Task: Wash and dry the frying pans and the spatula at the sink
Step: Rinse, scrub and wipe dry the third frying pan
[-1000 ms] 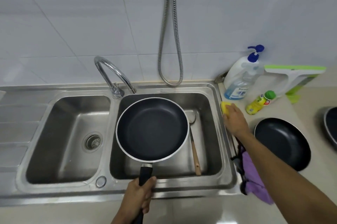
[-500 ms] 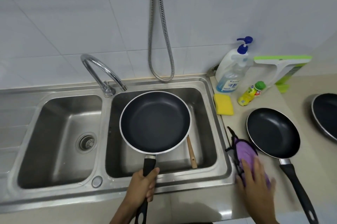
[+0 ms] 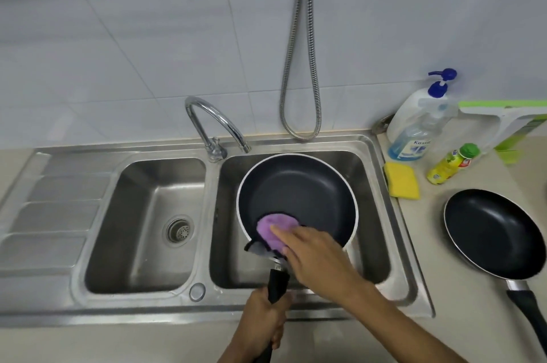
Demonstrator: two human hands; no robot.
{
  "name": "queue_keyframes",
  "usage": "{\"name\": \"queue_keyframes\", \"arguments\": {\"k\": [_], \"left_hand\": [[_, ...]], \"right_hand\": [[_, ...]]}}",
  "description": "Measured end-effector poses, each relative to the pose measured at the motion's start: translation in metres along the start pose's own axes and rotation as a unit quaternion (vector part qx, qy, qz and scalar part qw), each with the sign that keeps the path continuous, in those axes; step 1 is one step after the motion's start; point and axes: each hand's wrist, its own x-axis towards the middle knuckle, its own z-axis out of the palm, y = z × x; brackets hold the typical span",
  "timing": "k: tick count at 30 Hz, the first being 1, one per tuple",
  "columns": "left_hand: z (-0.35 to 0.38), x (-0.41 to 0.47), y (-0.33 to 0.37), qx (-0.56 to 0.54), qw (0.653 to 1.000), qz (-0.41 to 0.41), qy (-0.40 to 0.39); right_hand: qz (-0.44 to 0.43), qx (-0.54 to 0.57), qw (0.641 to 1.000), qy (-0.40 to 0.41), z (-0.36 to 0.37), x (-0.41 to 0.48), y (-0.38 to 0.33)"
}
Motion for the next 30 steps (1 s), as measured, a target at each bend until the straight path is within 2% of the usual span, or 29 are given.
{"name": "queue_keyframes", "arguments": {"k": [1,2,3,5,7,10,12,14,16,17,18,21,23,25,27,29,30], "left_hand": [[0.000,-0.003,0.000,0.005,1.000,-0.001,-0.001],[0.001,-0.005,0.000,0.001,1.000,-0.003,-0.001],[0.002,-0.006,-0.001,-0.012,1.000,-0.002,-0.001],[0.003,-0.009,-0.002,-0.039,0.999,0.011,0.004],[0.001,-0.009,-0.005,-0.057,0.998,0.017,0.007],[-0.012,-0.005,-0.008,-0.066,0.998,0.009,0.016],[-0.018,-0.002,-0.007,-0.057,0.998,0.016,0.013],[-0.018,0.001,-0.006,-0.002,0.999,0.031,0.015],[-0.013,0.000,-0.004,0.068,0.996,0.044,0.023],[-0.010,-0.003,-0.003,0.077,0.996,0.044,0.023],[-0.007,-0.007,-0.002,0.075,0.996,0.041,0.022],[-0.004,-0.013,0.001,-0.002,1.000,0.016,0.017],[-0.004,-0.013,0.002,-0.046,0.999,0.011,0.020],[-0.004,-0.011,0.008,-0.055,0.998,0.021,0.019],[-0.001,-0.007,0.008,-0.006,0.999,0.031,0.019],[0.005,-0.004,0.007,0.099,0.995,0.025,0.009],[0.011,-0.006,0.007,0.125,0.992,0.018,-0.001]], "right_hand": [[-0.024,-0.003,0.999,-0.046,0.016,0.028,-0.009],[-0.014,-0.004,0.995,-0.099,0.027,0.055,-0.013],[-0.002,-0.013,0.993,-0.117,0.033,0.081,-0.010],[0.033,-0.077,0.994,-0.071,0.029,0.123,0.018],[0.046,-0.161,0.984,-0.067,0.009,0.139,0.066],[-0.033,-0.250,0.967,-0.023,-0.007,0.086,0.131],[-0.091,-0.213,0.972,-0.034,-0.003,0.033,0.117],[-0.107,-0.143,0.982,-0.062,0.019,0.010,0.066],[-0.122,-0.079,0.984,-0.099,0.033,0.037,0.025],[-0.118,-0.080,0.987,-0.075,0.033,0.064,0.021],[-0.089,-0.092,0.991,-0.049,0.030,0.090,0.028],[0.028,-0.164,0.984,-0.056,-0.001,0.117,0.106],[-0.018,-0.197,0.979,-0.050,-0.004,0.076,0.147],[-0.049,-0.080,0.994,-0.060,-0.007,0.017,0.128],[-0.032,0.075,0.989,-0.121,-0.002,-0.012,0.066],[-0.087,0.151,0.978,-0.111,0.002,0.006,0.014],[-0.110,0.146,0.979,-0.088,0.004,0.029,0.003]]}}
